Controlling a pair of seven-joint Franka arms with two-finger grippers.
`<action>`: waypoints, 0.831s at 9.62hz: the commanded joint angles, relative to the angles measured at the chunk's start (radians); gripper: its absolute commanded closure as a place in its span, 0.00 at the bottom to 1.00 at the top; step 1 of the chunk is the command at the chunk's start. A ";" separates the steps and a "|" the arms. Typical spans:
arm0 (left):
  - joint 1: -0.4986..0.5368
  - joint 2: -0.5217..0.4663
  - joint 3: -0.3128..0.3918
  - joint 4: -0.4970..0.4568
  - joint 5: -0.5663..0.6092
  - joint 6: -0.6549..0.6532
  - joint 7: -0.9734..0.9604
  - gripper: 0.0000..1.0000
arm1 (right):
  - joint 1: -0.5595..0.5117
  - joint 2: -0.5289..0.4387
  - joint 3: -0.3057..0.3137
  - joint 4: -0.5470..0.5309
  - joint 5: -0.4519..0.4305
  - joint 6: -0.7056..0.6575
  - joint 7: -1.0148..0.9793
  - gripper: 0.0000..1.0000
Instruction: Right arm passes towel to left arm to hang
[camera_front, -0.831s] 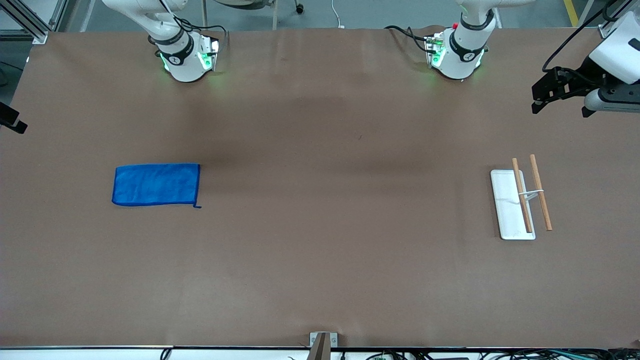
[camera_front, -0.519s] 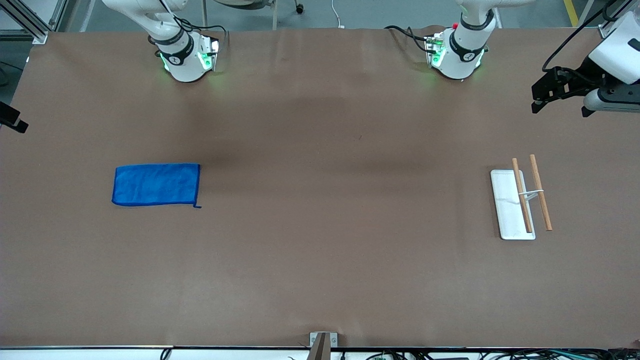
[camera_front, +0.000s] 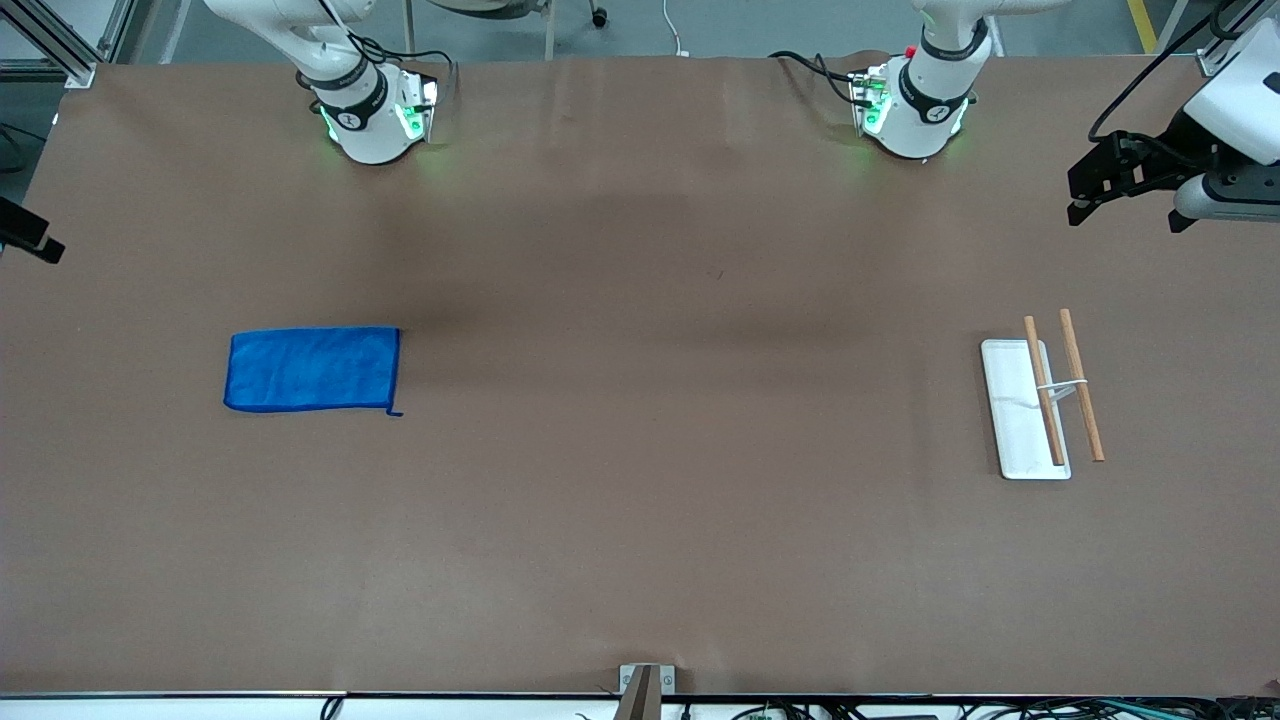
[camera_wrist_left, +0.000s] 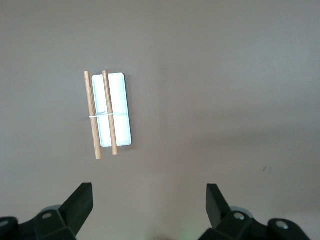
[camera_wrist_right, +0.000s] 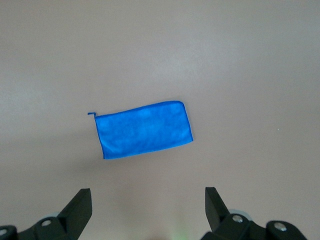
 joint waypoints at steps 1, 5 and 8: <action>-0.001 0.019 -0.002 -0.008 0.015 -0.017 0.011 0.00 | 0.002 0.017 0.001 -0.109 -0.009 0.039 -0.049 0.00; -0.001 0.019 -0.002 -0.008 0.015 -0.017 0.013 0.00 | -0.004 0.016 0.000 -0.623 -0.012 0.648 -0.126 0.01; 0.000 0.019 -0.002 -0.008 0.015 -0.017 0.013 0.00 | 0.001 0.135 0.000 -0.865 -0.018 1.112 -0.132 0.01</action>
